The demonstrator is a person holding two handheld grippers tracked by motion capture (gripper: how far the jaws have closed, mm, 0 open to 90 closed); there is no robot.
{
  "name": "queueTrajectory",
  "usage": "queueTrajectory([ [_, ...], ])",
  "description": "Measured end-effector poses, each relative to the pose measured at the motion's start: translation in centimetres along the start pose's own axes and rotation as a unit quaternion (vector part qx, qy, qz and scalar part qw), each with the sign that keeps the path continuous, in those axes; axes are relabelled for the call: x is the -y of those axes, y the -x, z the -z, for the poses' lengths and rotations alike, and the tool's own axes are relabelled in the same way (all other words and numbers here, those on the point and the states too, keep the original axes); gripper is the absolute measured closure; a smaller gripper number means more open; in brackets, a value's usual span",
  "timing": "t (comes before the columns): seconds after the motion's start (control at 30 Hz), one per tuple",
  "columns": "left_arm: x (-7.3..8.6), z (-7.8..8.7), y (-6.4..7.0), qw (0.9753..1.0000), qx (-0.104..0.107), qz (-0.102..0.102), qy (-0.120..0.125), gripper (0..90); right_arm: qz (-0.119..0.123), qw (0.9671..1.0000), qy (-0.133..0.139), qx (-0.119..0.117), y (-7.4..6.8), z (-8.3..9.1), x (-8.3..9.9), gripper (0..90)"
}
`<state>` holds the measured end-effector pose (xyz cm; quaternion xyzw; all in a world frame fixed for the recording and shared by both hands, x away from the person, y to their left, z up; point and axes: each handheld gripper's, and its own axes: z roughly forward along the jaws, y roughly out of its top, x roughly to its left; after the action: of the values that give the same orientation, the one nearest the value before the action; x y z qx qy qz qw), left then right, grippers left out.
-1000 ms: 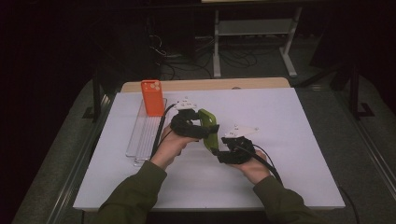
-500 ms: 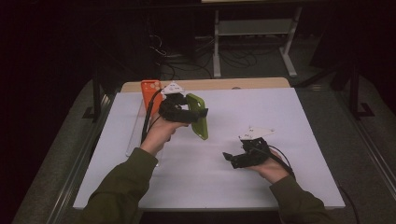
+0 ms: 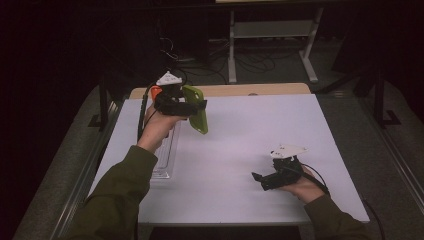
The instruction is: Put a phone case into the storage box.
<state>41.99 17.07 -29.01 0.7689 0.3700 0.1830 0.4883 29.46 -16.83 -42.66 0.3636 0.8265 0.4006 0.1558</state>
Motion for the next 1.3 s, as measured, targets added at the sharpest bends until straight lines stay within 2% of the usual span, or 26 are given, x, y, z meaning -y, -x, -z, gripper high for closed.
queueTrajectory([
  [0.13,-0.3,0.5,-1.1,0.9998,-0.020,0.007,0.000,15.0,0.002,1.0000,-0.002,0.004,0.3,0.2,0.6,0.0],
  [0.37,-1.1,1.5,-2.8,0.9986,-0.053,0.002,0.002,15.0,0.001,1.0000,-0.004,0.000,0.5,0.3,0.9,0.0],
  [0.6,-1.8,2.6,-4.6,0.9954,-0.095,0.007,0.010,15.0,0.010,0.9999,0.000,-0.005,0.4,0.3,1.0,0.0],
  [0.63,-1.8,2.6,-4.7,0.9950,-0.098,0.011,0.012,15.0,0.003,1.0000,-0.003,-0.007,0.2,0.3,1.0,0.0],
  [0.8,-1.5,2.5,-5.8,0.9912,-0.130,0.023,0.011,15.0,0.016,0.9998,-0.008,-0.008,0.2,0.1,1.2,0.0],
  [0.9,-1.4,2.4,-6.4,0.9890,-0.145,0.029,0.010,15.0,0.012,0.9999,-0.009,-0.009,0.1,0.1,1.2,0.0],
  [1.0,-1.2,2.1,-7.0,0.9855,-0.165,0.042,0.007,15.0,0.010,0.9999,-0.009,-0.009,0.2,0.1,1.2,0.0],
  [1.03,-1.2,2.1,-7.1,0.9844,-0.170,0.043,0.003,15.0,0.017,0.9998,-0.009,-0.009,0.3,0.1,1.2,0.0],
  [1.2,-0.9,1.6,-7.7,0.9786,-0.198,0.055,-0.008,15.0,0.012,0.9999,-0.008,-0.006,0.3,0.2,1.2,0.0],
  [1.27,-0.8,1.4,-8.0,0.9752,-0.213,0.057,-0.015,15.0,0.009,0.9999,-0.006,-0.007,0.3,0.2,1.2,0.0],
  [1.3,-0.8,1.3,-8.0,0.9745,-0.216,0.059,-0.016,15.0,0.008,0.9999,-0.006,-0.007,0.4,0.2,1.2,0.0],
])
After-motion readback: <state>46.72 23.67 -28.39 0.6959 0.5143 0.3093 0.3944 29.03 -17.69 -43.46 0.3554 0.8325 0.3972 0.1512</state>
